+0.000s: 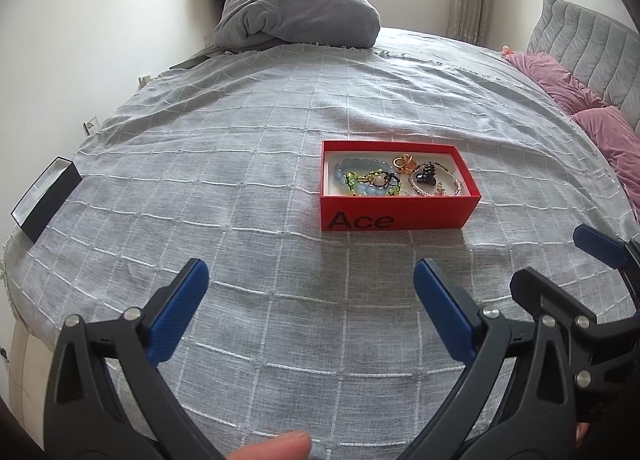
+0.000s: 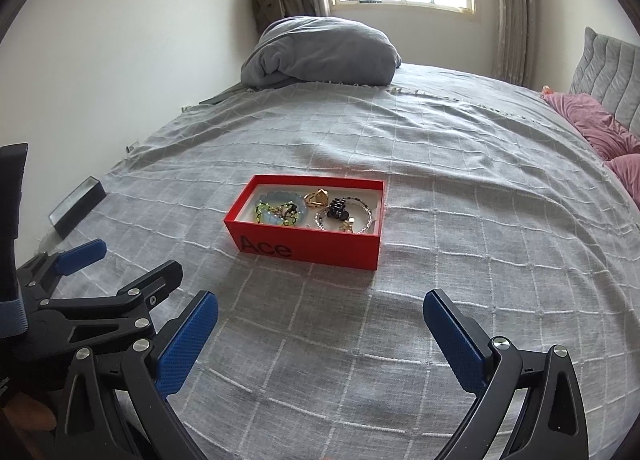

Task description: Organize jewelry

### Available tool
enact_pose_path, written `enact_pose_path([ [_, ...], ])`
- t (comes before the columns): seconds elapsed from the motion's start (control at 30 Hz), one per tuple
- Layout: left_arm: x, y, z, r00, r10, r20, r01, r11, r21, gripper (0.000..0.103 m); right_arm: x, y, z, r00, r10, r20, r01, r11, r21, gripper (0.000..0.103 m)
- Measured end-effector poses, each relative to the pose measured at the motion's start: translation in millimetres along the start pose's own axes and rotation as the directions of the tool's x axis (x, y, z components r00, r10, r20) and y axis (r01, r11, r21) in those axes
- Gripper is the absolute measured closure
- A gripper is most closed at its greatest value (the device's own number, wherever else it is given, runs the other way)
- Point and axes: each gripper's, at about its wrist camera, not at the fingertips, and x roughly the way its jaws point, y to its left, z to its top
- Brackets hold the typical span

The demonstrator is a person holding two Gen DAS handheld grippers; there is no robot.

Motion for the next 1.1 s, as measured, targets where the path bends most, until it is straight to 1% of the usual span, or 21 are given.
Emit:
enact_pose_path([
  [1.1, -0.5, 0.2, -1.4, 1.0, 0.004, -0.004, -0.004, 1.0, -0.003, 0.001, 3.4, -1.5, -1.1, 1.0, 0.01, -0.008, -0.01, 1.0, 0.006, 0.0],
])
